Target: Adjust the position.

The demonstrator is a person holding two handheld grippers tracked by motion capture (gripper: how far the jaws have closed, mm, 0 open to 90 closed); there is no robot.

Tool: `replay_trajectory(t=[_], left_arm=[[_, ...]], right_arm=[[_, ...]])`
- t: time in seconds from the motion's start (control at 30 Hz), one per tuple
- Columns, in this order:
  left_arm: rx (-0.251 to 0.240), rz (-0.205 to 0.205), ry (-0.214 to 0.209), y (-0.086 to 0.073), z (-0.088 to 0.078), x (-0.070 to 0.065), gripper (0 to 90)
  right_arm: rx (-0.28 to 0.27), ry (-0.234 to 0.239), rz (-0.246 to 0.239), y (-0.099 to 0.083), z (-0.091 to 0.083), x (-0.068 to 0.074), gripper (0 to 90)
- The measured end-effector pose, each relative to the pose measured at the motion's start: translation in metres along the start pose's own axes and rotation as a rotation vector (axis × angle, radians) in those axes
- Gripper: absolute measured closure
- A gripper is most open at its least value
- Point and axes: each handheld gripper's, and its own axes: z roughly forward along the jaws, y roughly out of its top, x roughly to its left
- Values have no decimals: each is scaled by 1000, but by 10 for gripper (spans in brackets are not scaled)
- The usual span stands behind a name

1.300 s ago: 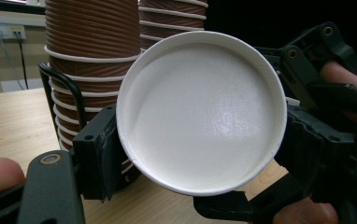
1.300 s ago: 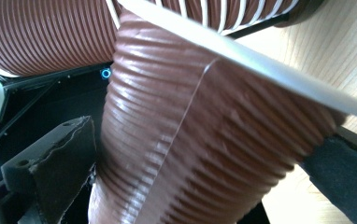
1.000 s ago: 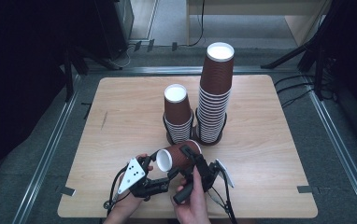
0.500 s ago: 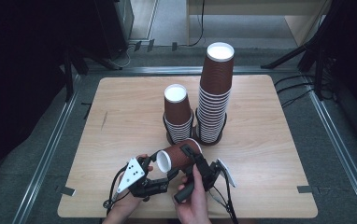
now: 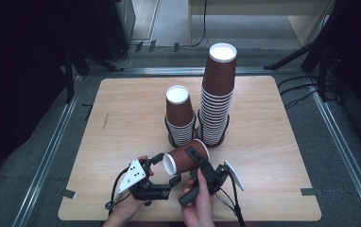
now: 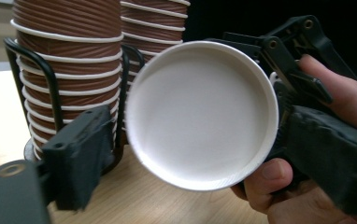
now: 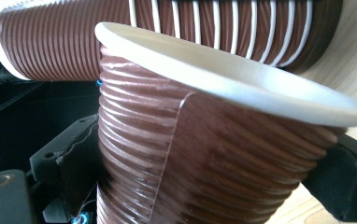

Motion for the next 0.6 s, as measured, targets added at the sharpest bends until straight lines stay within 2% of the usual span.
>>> replay_trajectory(t=[0.07, 0.17, 0.3, 0.43, 0.6], left_arm=[[6, -8, 0, 1, -1, 1, 18], [8, -13, 6, 2, -2, 3, 14], [35, -34, 12, 3, -4, 5, 0], [53, -42, 23, 4, -5, 7, 0], [65, -46, 34, 5, -5, 8, 0]], right_arm=[[-19, -2, -31, 1, -3, 2, 81], [-55, -6, -84, 2, -6, 5, 81], [-114, -20, -168, 4, -11, 8, 81], [-171, -47, -304, 5, -15, 13, 80], [-210, -72, -416, 6, -19, 19, 80]])
